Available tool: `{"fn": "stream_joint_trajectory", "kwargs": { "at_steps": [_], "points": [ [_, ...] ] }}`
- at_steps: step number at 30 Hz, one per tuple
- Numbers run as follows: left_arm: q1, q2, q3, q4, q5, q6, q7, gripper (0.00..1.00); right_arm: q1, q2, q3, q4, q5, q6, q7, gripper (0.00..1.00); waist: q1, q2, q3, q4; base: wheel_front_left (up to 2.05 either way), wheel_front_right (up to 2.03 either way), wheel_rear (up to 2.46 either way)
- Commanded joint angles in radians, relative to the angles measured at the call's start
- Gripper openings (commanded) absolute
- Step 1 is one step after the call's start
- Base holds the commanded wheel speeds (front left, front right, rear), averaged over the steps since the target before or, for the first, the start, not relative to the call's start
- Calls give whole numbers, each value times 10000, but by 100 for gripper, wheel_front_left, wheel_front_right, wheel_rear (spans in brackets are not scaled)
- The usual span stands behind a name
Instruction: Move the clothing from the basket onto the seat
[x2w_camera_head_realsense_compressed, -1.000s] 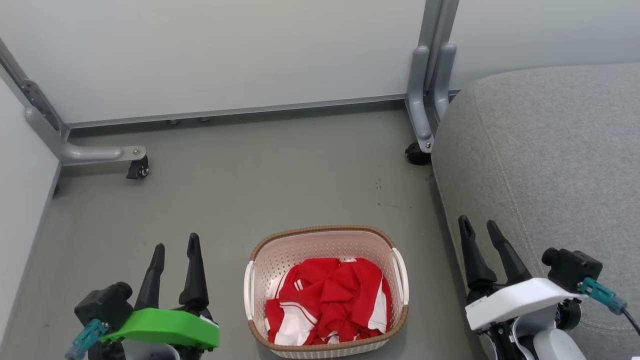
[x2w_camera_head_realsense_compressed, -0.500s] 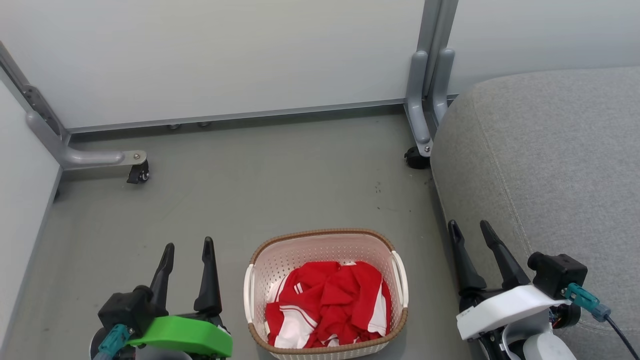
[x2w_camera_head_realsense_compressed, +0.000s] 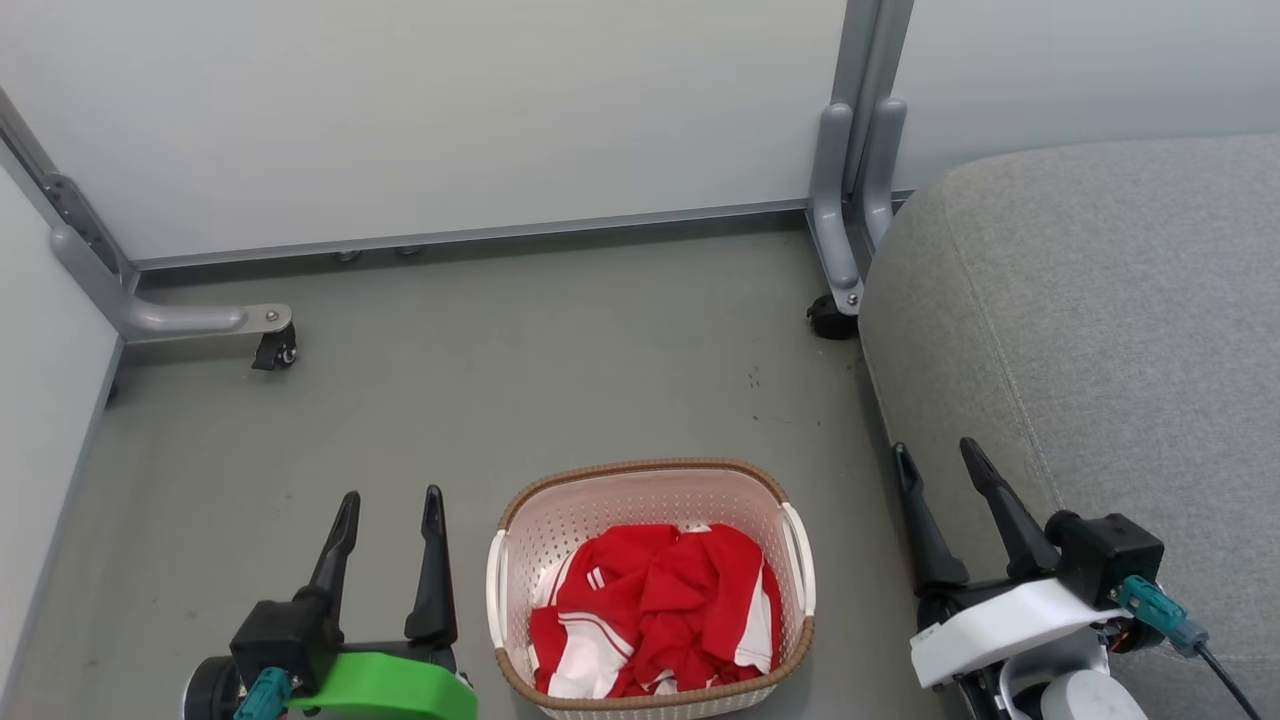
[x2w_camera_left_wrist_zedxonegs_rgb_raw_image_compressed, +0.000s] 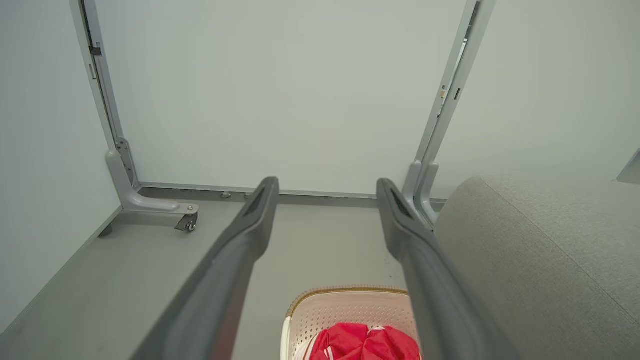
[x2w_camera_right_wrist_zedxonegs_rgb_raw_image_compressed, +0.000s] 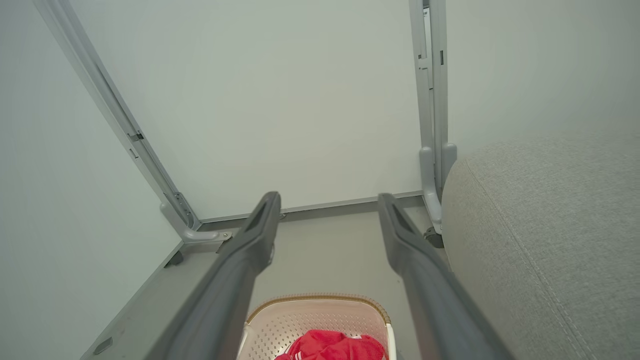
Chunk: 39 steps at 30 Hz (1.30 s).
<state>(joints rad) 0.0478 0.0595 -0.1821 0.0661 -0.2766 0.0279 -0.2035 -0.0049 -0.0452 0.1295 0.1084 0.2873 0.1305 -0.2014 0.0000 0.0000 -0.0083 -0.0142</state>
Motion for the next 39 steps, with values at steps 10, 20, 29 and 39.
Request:
{"fn": "stream_joint_trajectory", "kwargs": {
  "at_steps": [10, 20, 29, 39],
  "points": [
    [201, -44, 248, 372, 756, -214, -250, 100, 171, -59, -149, -66, -674, 3, -275, 100, 0, 0, -48, -33, 0, 0, 0],
    [293, -81, 422, 328, 1010, -134, -453, 100, 292, -66, -198, -18, -1192, 3, -471, 100, 0, 0, -124, 69, 0, 0, 0],
    [343, -78, 641, 288, 1058, -120, -602, 100, 245, -71, -108, -88, -1696, 4, -621, 100, 0, 0, -112, 108, 0, 0, 0],
    [375, -77, 566, 356, 1237, -128, -609, 100, 267, -72, -154, -51, -1768, 2, -647, 100, 0, 0, -31, 100, 0, 0, 0]
  ]
}}
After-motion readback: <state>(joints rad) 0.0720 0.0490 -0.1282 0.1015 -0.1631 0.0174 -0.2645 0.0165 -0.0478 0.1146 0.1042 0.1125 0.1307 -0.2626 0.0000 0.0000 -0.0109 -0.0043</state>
